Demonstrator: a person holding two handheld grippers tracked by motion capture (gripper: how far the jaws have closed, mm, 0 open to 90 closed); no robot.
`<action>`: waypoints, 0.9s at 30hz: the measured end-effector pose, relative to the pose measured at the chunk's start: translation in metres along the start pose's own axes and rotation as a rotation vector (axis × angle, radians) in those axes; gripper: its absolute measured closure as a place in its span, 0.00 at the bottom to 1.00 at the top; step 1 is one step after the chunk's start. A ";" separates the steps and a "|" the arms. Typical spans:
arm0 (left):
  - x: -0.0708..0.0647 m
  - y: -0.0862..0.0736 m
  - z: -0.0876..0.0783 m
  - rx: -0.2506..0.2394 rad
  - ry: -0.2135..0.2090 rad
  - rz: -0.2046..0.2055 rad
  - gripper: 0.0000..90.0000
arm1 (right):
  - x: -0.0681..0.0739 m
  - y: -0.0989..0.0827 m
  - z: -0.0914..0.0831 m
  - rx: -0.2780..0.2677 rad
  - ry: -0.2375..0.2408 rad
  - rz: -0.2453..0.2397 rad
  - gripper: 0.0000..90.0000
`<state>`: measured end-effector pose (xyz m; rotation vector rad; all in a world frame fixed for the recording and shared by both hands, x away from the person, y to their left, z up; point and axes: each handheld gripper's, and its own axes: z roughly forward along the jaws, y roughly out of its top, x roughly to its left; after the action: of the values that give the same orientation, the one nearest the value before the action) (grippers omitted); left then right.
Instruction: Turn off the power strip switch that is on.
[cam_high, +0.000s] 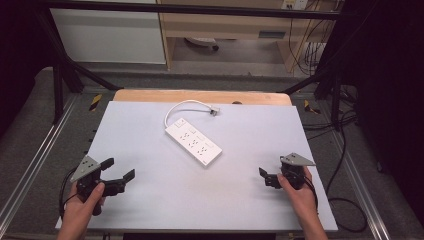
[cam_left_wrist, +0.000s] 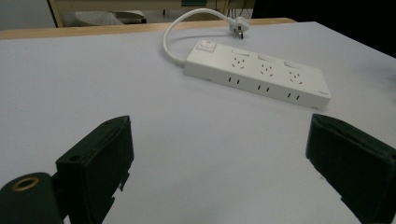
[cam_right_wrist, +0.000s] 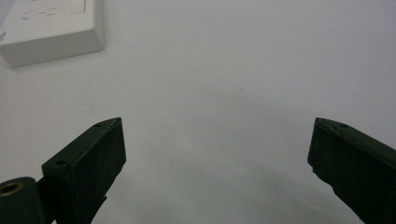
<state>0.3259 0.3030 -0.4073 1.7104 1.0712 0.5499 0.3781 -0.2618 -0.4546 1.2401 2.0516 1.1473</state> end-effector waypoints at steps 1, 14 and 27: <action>0.000 0.000 0.000 0.000 0.000 0.000 0.08 | 0.001 0.000 0.000 0.002 0.004 -0.003 0.05; -0.001 0.001 -0.002 0.000 -0.008 0.012 0.08 | 0.004 0.001 -0.001 0.002 0.010 -0.020 0.06; -0.006 0.010 0.009 0.000 -0.024 0.014 0.08 | 0.008 0.002 -0.003 -0.006 0.025 -0.031 0.05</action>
<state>0.3338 0.2925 -0.4009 1.7218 1.0428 0.5370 0.3729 -0.2551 -0.4510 1.1928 2.0774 1.1596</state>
